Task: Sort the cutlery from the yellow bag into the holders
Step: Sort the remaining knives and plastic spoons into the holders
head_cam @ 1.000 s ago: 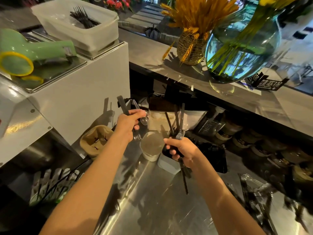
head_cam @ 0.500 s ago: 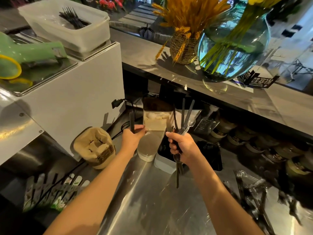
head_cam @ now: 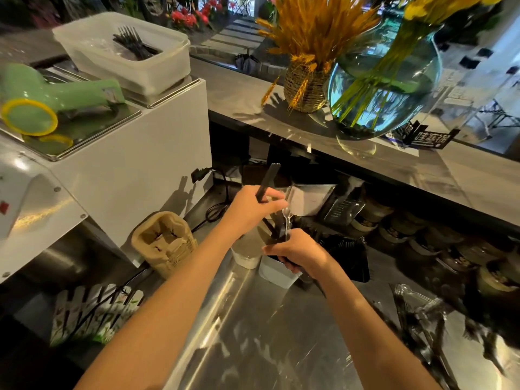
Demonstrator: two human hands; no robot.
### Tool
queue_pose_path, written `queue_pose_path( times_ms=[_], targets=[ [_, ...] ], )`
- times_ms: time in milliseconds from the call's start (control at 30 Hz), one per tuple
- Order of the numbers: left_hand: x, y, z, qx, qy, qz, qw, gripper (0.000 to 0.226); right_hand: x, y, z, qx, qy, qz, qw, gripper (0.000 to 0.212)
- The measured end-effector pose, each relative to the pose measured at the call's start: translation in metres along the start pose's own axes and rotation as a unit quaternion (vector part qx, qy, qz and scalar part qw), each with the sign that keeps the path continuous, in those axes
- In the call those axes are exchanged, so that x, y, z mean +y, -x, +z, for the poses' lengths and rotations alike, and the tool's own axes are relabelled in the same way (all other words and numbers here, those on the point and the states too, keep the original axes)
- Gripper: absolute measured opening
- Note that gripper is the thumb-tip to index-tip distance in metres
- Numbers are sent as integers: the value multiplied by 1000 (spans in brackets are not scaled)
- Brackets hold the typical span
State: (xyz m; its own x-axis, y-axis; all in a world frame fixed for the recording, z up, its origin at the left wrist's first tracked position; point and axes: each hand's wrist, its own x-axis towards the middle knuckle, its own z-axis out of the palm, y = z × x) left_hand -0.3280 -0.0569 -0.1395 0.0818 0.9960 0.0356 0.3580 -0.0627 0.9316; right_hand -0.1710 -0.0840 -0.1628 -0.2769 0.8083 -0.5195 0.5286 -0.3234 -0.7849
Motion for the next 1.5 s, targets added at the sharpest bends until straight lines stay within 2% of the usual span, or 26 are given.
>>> queue_pose_path(
  times_ms=[100, 200, 267, 367, 467, 533, 633, 700, 733, 800, 867, 1067, 1200, 1267, 1367, 1500],
  targets=[
    [0, 2, 3, -28, -43, -26, 998, 29, 1, 3, 0, -1, 74, -7, 997, 27],
    [5, 2, 4, -48, -54, -63, 995, 17, 4, 6, 0, 8, 102, -6, 995, 23],
    [5, 0, 3, -29, -48, -88, 995, 5, 4, 7, 0, 5, 102, -8, 995, 22],
    [3, 1, 3, -2, -38, -113, 993, 9, 6, 7, 1, 2, 95, -12, 995, 23],
    [-1, -1, -2, 82, 57, -128, 987, 12, 9, 7, -2, -16, 65, -13, 998, 26],
    [-4, -6, -13, 173, 119, -120, 970, 12, 12, 7, -7, -12, 26, -5, 1000, 24],
    [-13, -12, -28, 264, 136, -102, 950, 15, 15, 5, -14, 53, -70, 14, 996, 28],
    [-23, -13, -30, 281, 114, -89, 949, 18, 16, 1, -19, 77, -217, 25, 973, 31],
    [-30, -14, -28, 281, 98, -86, 951, 19, 16, -2, -22, 70, -314, 22, 947, 30],
    [-45, -13, -21, 278, 77, -91, 953, 16, 13, -6, -26, 54, -456, -4, 888, 26],
    [-58, -11, -13, 264, 67, -104, 957, 14, 10, -9, -29, 62, -506, -36, 859, 27],
    [-96, -6, 8, 176, 27, -164, 970, 4, 8, -17, -30, 90, -517, -78, 847, 31],
    [-88, -6, 10, 190, 73, -177, 963, 15, 3, -22, -30, 138, -537, -71, 829, 27],
    [-77, -5, 12, 177, 89, -170, 965, 29, -1, -24, -27, 188, -543, -58, 817, 25],
    [-47, 3, 20, 104, 98, -133, 981, 45, -9, -27, -23, 268, -553, -32, 788, 16],
    [-8, 18, 33, -37, 89, -129, 987, 38, -10, -29, -17, 346, -550, -52, 758, 16]
  ],
)
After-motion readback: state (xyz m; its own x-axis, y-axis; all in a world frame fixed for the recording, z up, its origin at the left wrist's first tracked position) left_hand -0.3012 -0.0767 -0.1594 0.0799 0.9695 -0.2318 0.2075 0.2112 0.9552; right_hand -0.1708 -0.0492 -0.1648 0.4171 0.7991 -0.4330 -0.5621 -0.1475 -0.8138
